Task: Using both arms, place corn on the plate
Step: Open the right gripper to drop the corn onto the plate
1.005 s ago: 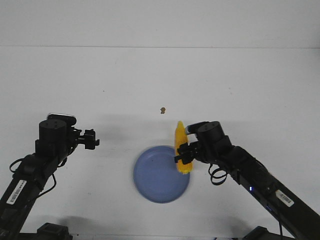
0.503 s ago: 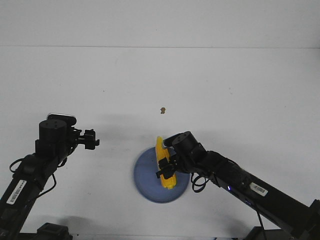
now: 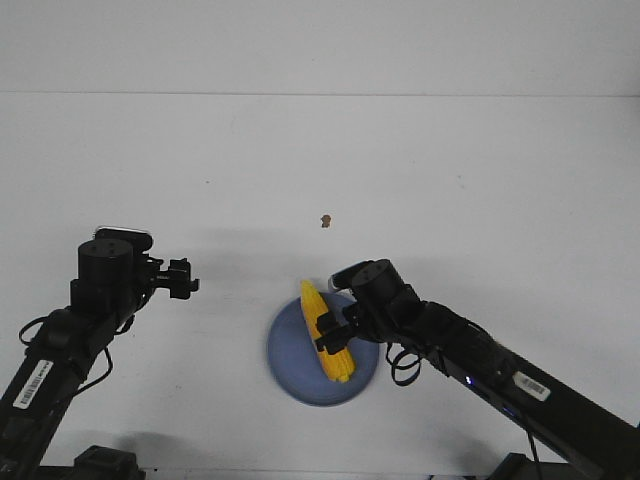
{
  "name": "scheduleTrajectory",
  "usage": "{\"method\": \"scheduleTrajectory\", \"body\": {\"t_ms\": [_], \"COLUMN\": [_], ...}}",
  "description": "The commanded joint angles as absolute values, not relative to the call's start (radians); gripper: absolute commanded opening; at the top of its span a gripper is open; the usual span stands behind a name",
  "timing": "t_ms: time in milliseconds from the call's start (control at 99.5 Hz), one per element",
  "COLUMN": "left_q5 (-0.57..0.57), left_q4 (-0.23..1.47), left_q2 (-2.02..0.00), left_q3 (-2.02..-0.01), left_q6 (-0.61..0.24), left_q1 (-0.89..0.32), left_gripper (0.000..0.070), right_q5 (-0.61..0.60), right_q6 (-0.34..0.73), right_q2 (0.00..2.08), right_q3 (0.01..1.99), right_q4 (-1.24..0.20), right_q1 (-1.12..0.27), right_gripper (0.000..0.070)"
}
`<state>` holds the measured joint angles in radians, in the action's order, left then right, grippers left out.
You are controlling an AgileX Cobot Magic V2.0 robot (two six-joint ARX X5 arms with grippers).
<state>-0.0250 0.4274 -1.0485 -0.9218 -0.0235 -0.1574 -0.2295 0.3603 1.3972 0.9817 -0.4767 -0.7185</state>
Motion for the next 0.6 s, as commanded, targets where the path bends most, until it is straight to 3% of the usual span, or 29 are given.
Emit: {"method": "scheduleTrajectory", "body": {"t_ms": [0, 412, 593], "left_q5": [-0.026, -0.027, -0.027], "left_q4": [0.425, 0.416, 0.409], "left_q2": [-1.058, -1.045, -0.976], "left_q3": [-0.928, -0.929, -0.924], "left_q6": [-0.017, -0.015, -0.022], "left_q1": [-0.158, -0.156, -0.148], "left_gripper": [0.0463, 0.0462, 0.0462], "right_q5": [-0.198, 0.029, 0.043], "right_q6": [0.327, 0.120, 0.048], "right_q2": [1.353, 0.952, 0.775], "right_q3": [0.997, 0.994, 0.949], "right_q4": [-0.471, -0.561, -0.578], "right_q1": [-0.707, -0.342, -0.176], "right_gripper": [0.0422, 0.0422, 0.0422]}}
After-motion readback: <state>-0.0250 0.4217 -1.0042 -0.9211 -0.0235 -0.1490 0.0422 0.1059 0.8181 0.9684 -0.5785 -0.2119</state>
